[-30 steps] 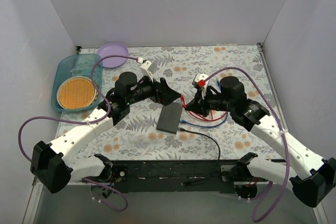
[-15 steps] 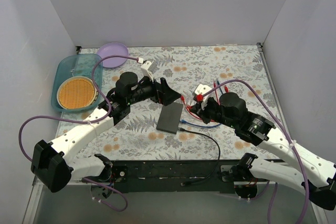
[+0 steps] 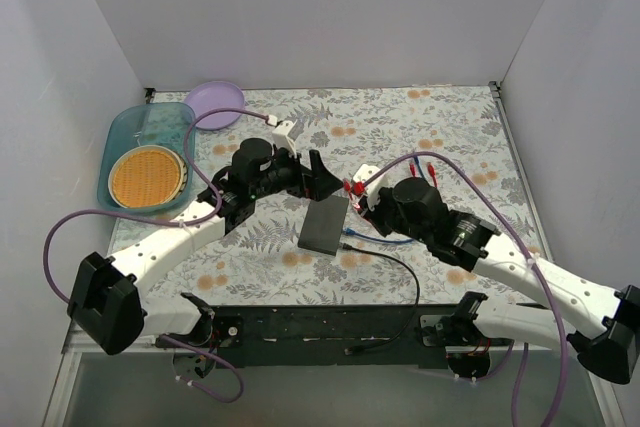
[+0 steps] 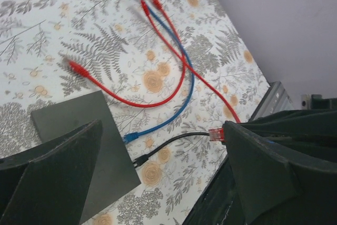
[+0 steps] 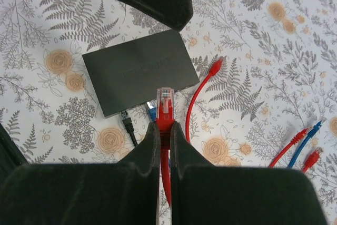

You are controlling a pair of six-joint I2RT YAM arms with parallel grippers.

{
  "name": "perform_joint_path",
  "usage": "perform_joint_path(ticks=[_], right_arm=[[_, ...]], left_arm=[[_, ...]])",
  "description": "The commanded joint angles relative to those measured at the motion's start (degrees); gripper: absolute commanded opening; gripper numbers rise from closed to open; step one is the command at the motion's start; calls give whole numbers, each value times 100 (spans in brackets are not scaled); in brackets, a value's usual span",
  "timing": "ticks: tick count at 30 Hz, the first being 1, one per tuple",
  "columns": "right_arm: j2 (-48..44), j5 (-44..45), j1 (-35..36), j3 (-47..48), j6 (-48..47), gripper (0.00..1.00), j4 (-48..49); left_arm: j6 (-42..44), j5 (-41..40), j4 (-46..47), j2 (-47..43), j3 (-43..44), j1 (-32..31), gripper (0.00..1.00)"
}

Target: Insert the plug into the switch port

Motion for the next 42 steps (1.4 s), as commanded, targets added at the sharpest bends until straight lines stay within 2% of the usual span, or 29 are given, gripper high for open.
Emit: perform_joint_path(ticks=[1, 4, 12, 17, 27, 34, 40, 42], right_arm=[[262, 111, 39, -90, 188, 1, 258], [631, 128, 30, -38, 321, 1, 136], [1747, 278, -14, 103, 549, 1, -59], [2282, 304, -383, 270, 769, 1, -277], [2679, 234, -673, 411, 760, 1, -472], [2776, 181, -735, 402, 743, 1, -454], [2952, 85, -752, 472, 699, 1, -402], [3022, 50, -752, 490, 690, 1, -375]], left_arm=[[-132, -329, -59, 249, -344, 240, 98], [-211, -312, -14, 504, -467, 407, 98], [-344, -13, 872, 1286, -951, 838, 98], [-265, 92, 1224, 1884, -978, 953, 98], [-238, 970, 1752, 3359, -152, 970, 98], [-291, 1858, 2060, 3940, 490, 944, 98], [-141, 1877, 2043, 3827, 525, 944, 98], [-1, 1563, 1658, 3766, 587, 944, 98]])
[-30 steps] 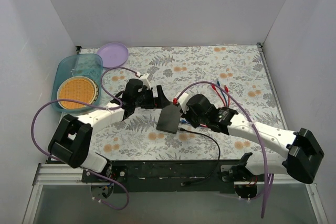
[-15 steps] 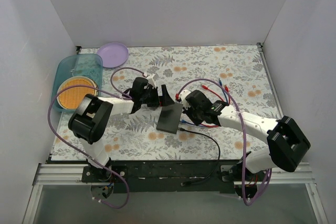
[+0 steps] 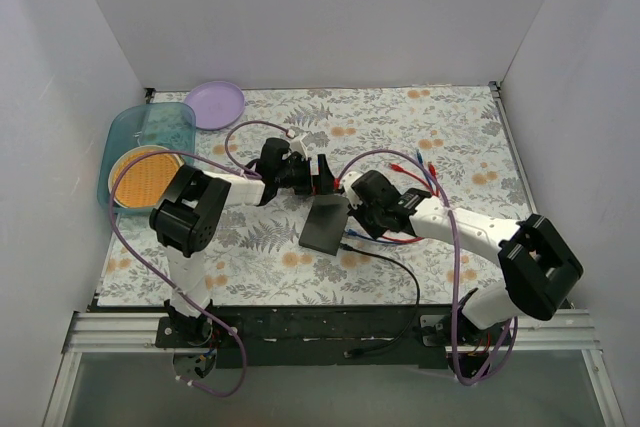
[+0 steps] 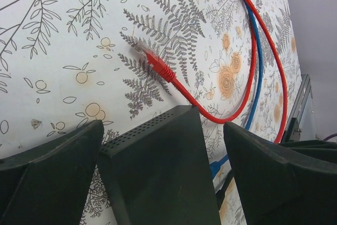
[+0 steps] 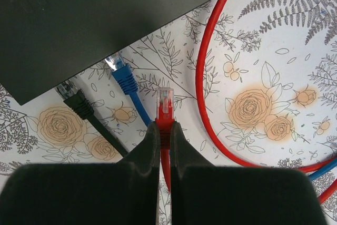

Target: Insert the plug into the switch port

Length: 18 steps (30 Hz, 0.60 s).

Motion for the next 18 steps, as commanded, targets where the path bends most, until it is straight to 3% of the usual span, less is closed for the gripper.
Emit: perform_joint_path(ticks=[1, 4, 8, 18], right_arm=[[144, -101, -22, 284, -31, 1, 128], [231, -136, -22, 328, -66, 1, 198], [372, -137, -22, 416, -102, 1, 242], [513, -119, -49, 443, -146, 1, 286]], left_arm=[[298, -227, -536, -285, 146, -16, 98], [396, -1017, -1028, -548, 23, -7, 98], [361, -1362, -1267, -960, -241, -7, 98], [308, -501, -915, -1042, -435, -208, 96]])
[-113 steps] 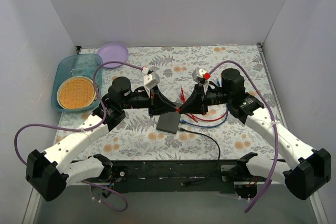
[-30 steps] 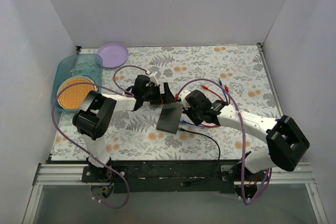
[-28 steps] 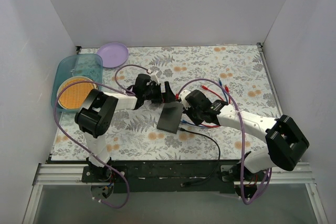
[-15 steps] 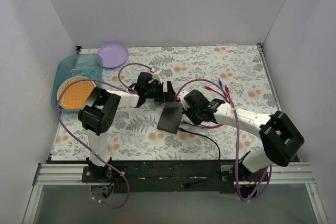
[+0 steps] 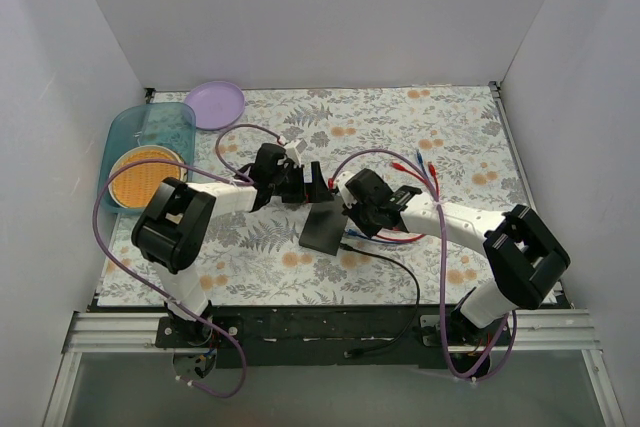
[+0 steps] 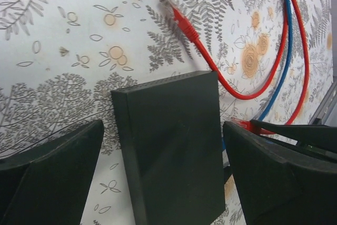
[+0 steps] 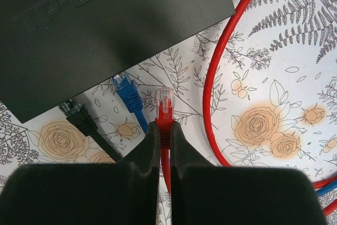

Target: Insert the plug into the switch port

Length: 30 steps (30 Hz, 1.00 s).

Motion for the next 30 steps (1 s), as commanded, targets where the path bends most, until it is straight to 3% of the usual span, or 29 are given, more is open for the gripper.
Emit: perform_joint_path(ticks=[1, 6, 30], right_arm=[[30, -3, -42, 233, -73, 1, 120], [-23, -12, -42, 216, -65, 1, 93], [-102, 32, 10, -66, -47, 1, 164]], left_arm=[[28, 428, 188, -47, 103, -185, 95], [-95, 701, 443, 103, 270, -430, 95], [81, 340, 145, 358, 437, -431, 98]])
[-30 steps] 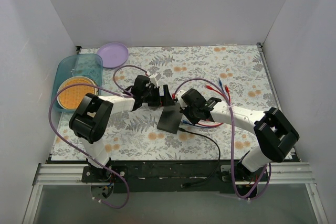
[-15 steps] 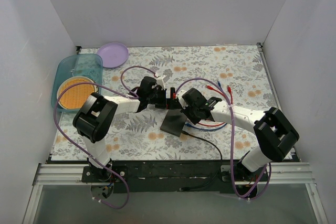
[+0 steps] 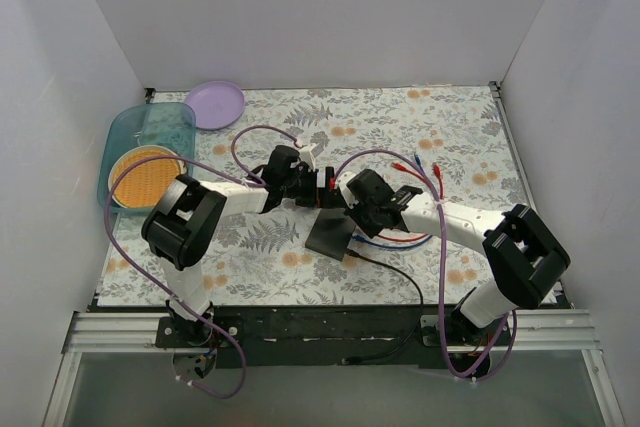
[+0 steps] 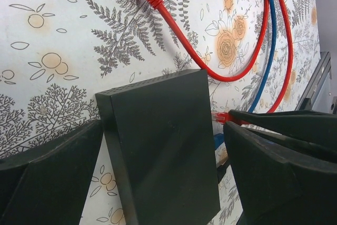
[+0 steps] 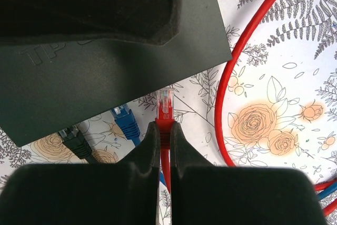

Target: Insert the plug into the switch port

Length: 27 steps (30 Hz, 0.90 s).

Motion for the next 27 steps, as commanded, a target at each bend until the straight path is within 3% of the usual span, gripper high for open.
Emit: perform_joint_path(ticks=[1, 21, 27], right_arm=[[-82, 6, 59, -53, -1, 1, 172], [-776, 138, 199, -641, -1, 1, 1208], [-584, 58, 234, -844, -28, 1, 1421]], left_arm=[[100, -5, -59, 98, 262, -3, 98], [118, 329, 73, 169, 219, 6, 98], [83, 487, 196, 169, 227, 6, 98]])
